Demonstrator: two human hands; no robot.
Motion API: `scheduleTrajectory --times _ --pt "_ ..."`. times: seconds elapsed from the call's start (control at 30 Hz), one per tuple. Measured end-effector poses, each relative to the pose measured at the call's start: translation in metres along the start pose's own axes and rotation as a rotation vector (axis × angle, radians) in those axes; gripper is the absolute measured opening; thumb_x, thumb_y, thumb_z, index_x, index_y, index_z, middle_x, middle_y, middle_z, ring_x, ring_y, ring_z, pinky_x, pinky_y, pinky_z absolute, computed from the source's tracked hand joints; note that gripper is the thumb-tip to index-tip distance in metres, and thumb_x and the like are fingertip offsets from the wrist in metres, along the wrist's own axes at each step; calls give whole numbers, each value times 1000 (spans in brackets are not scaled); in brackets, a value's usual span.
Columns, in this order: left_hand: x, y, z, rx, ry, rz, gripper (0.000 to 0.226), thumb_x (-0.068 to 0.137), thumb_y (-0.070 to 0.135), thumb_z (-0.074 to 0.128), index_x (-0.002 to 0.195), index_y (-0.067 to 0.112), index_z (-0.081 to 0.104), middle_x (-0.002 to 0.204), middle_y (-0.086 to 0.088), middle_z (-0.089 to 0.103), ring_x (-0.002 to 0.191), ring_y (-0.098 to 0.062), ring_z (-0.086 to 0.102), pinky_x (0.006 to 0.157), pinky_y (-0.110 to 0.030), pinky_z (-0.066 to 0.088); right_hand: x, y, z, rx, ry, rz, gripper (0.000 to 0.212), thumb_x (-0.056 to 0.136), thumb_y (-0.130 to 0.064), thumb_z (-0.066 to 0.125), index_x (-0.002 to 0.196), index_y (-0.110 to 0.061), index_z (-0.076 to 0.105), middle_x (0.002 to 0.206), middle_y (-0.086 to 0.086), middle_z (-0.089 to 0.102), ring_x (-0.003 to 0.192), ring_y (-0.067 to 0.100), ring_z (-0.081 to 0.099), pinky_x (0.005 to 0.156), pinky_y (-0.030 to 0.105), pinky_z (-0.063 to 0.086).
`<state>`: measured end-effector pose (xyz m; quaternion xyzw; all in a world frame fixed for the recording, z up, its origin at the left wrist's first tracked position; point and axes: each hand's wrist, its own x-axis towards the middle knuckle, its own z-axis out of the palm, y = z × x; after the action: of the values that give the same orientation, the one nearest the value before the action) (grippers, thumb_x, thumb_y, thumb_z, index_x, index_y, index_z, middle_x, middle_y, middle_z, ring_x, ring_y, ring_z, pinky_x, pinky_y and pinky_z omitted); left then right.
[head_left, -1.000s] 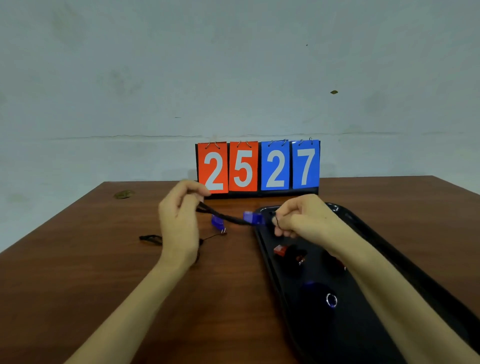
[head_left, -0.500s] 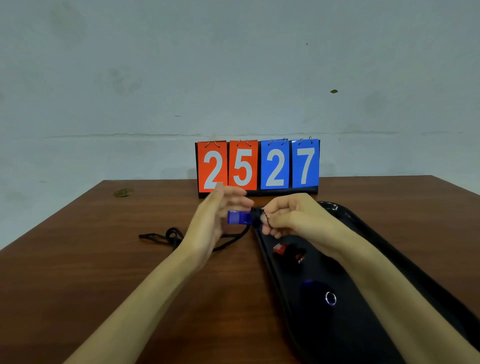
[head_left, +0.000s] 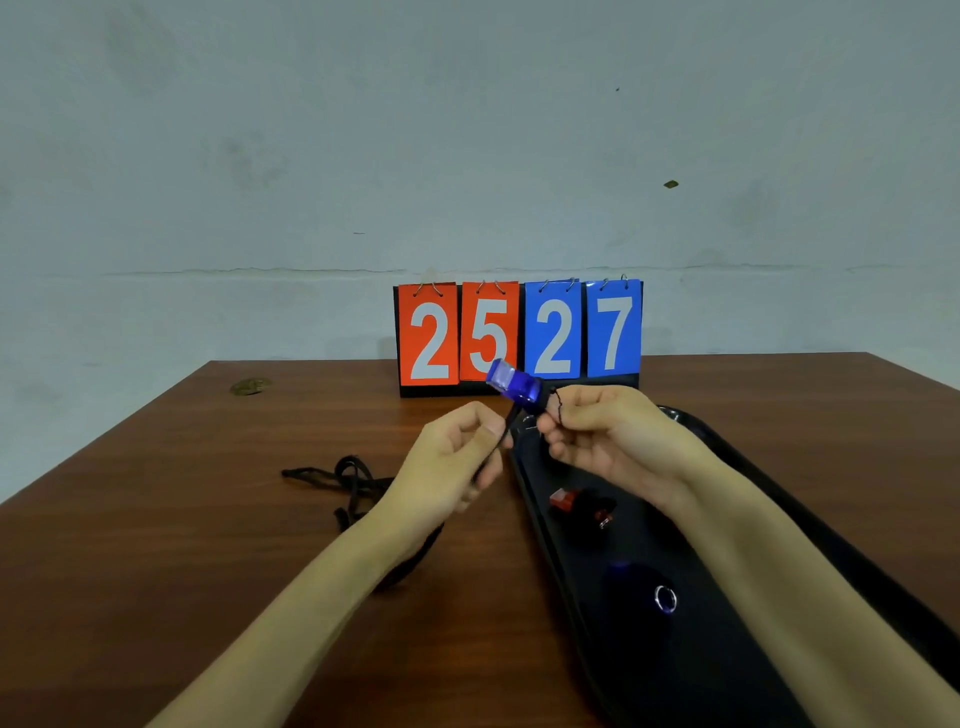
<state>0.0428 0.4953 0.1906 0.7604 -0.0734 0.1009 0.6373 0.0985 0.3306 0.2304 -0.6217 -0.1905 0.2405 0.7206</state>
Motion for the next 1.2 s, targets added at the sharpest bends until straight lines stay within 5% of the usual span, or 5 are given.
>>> scheduleTrajectory --times 0.13,0.33,0.53,0.87,1.2 --pt "-5 -11 11 320 34 168 22 99 24 40 87 13 55 50 5 47 44 -3 40 49 -14 35 1 1 2 -14 183 -44 19 90 2 50 79 -6 63 69 4 65 62 10 59 62 20 52" --pt "-4 -19 7 689 -3 241 18 97 35 43 98 24 57 66 2 59 60 -8 55 60 -31 46 2 12 9 -842 487 -285 7 90 -14 58 87 -20 58 79 -3 66 75 7 61 64 15 42" --pt "-4 -13 -2 800 3 241 22 88 43 52 78 26 59 67 9 60 63 -5 55 62 -25 47 2 20 9 -1347 306 -276 5 91 -19 55 95 -22 56 89 -3 64 83 12 59 74 25 47" --pt "2 3 -20 319 32 76 39 79 50 52 60 17 57 52 5 53 50 -9 49 50 -13 40 -7 0 3 -880 -205 -254 17 89 -7 56 84 -22 60 74 -4 67 77 11 65 80 29 54" --pt "-1 -2 -1 -179 -108 -104 42 91 39 44 63 11 58 45 0 35 34 -9 23 36 -18 18 -4 0 -1 -238 -45 -104 22 90 6 48 79 -8 61 68 2 65 64 10 58 66 22 50"
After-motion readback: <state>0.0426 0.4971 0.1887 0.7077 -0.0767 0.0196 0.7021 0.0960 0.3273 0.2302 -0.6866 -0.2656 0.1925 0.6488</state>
